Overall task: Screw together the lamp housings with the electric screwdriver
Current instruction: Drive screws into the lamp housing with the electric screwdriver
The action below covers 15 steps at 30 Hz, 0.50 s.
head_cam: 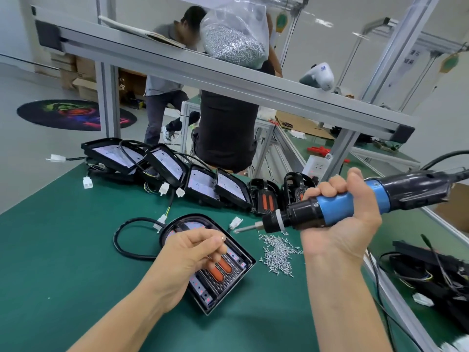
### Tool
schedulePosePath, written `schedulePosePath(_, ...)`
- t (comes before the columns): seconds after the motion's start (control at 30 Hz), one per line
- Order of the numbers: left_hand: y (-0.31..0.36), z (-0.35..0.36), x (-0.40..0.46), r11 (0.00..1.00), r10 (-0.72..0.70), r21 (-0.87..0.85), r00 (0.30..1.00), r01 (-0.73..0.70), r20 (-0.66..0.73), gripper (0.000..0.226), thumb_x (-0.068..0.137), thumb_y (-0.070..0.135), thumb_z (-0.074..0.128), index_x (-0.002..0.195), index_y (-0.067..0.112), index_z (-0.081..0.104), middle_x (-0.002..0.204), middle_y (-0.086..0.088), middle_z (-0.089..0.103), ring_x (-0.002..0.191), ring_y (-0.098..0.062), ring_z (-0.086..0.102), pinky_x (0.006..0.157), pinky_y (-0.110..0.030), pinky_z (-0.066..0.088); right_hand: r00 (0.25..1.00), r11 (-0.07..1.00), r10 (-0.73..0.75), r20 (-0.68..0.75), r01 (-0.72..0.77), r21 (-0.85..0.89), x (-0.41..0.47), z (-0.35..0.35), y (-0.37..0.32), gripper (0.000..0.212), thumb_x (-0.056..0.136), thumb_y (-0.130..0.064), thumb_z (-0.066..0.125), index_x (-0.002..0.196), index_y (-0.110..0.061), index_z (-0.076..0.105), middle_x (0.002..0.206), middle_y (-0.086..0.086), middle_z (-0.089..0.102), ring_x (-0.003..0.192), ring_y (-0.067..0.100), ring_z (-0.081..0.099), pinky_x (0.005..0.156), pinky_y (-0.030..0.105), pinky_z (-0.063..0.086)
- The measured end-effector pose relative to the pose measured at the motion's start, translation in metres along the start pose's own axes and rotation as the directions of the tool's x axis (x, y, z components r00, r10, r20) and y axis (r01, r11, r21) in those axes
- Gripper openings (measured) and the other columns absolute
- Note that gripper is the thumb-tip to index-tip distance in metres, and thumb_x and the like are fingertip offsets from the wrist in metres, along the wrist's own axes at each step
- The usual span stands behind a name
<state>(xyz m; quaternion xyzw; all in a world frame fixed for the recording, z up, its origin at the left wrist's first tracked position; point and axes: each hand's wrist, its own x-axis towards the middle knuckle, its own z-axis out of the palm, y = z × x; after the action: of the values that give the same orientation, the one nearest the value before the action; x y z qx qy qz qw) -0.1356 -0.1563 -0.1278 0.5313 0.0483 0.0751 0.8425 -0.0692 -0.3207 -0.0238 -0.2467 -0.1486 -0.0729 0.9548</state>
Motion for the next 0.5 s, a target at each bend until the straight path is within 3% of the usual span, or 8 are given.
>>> schedulePosePath(0.5, -0.0015, 0.009, -0.0016, 0.999, 0.032, -0.005, 0.999, -0.032, 0.008, 0.01, 0.069, 0.019, 0.068, 0.07, 0.013, 0.076, 0.069, -0.007, 0.067, 0.057, -0.011, 0.057, 0.053, -0.02, 0.05, 0.999, 0.998, 0.025, 0.04, -0.023, -0.051, -0.0082, 0.002, 0.0106, 0.017, 0.076, -0.009, 0.056, 0.086, -0.022, 0.055, 0.06, -0.008, 0.048, 0.05, 0.005, 0.047, 0.056, 0.018, 0.045)
